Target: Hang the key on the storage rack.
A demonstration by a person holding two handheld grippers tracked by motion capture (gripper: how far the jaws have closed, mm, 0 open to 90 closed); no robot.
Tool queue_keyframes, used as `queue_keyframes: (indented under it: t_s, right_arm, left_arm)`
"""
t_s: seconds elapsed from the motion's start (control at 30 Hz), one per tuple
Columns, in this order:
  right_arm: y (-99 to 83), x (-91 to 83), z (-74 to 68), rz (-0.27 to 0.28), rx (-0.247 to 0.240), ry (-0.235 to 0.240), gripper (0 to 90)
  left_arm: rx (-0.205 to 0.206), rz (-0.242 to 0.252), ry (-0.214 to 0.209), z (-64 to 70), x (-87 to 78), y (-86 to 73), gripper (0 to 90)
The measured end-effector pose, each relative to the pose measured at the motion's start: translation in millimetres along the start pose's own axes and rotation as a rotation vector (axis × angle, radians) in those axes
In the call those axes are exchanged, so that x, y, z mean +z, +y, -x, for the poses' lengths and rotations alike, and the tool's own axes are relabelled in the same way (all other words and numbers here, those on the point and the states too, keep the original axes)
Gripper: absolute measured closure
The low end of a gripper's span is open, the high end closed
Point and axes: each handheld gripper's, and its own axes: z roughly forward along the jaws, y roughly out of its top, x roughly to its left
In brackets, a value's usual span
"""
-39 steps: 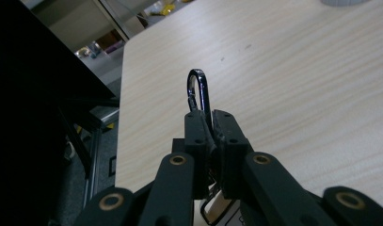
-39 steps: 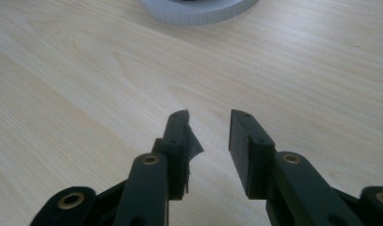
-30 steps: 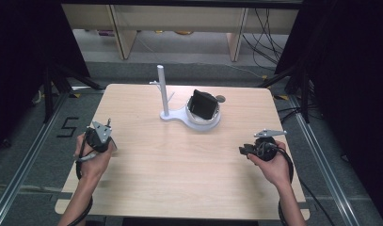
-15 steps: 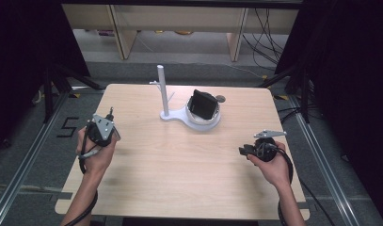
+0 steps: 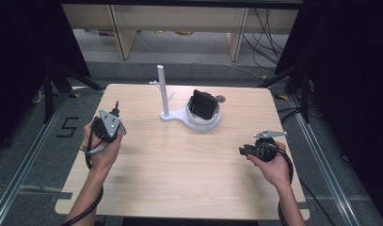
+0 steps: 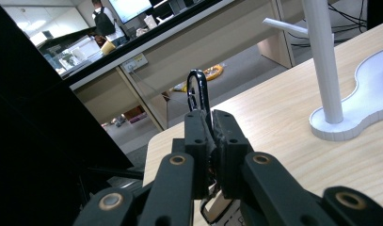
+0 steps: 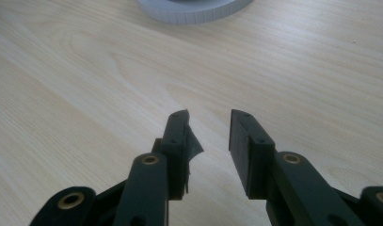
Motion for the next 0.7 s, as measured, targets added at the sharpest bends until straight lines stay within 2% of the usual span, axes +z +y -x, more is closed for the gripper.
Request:
queue_keyframes:
  t_s: [0.23, 0.37, 0.43, 0.53, 0.6, 0.7]
  right_arm:
    - [-0.2, 0.0, 0.0, -0.001, -0.002, 0.001, 68.9]
    - [-0.6, 0.5, 1.1, 0.004, -0.022, -0.006, 68.9]
    - [-0.2, -0.3, -0.1, -0.001, -0.003, -0.005, 68.9]
    - [-0.4, 0.2, -0.5, 0.000, 0.000, -0.007, 69.0]
    - [-0.1, 1.0, -0.1, -0.010, -0.001, 0.017, 68.9]
    - [0.0, 0.8, -0.2, -0.009, -0.001, 0.019, 68.9]
  left_arm:
    - [-0.002, 0.028, -0.006, 5.5, 1.4, 10.6, 85.0]
    - [-0.006, 0.036, -0.013, 8.6, 3.7, 15.6, 85.0]
    - [-0.003, 0.038, -0.017, 9.5, 4.2, 16.7, 85.0]
    - [-0.004, 0.048, -0.022, 12.2, 5.2, 19.5, 85.0]
    - [-0.003, 0.050, -0.023, 13.3, 5.8, 21.3, 85.0]
    - [-0.003, 0.058, -0.021, 14.6, 6.3, 23.5, 85.0]
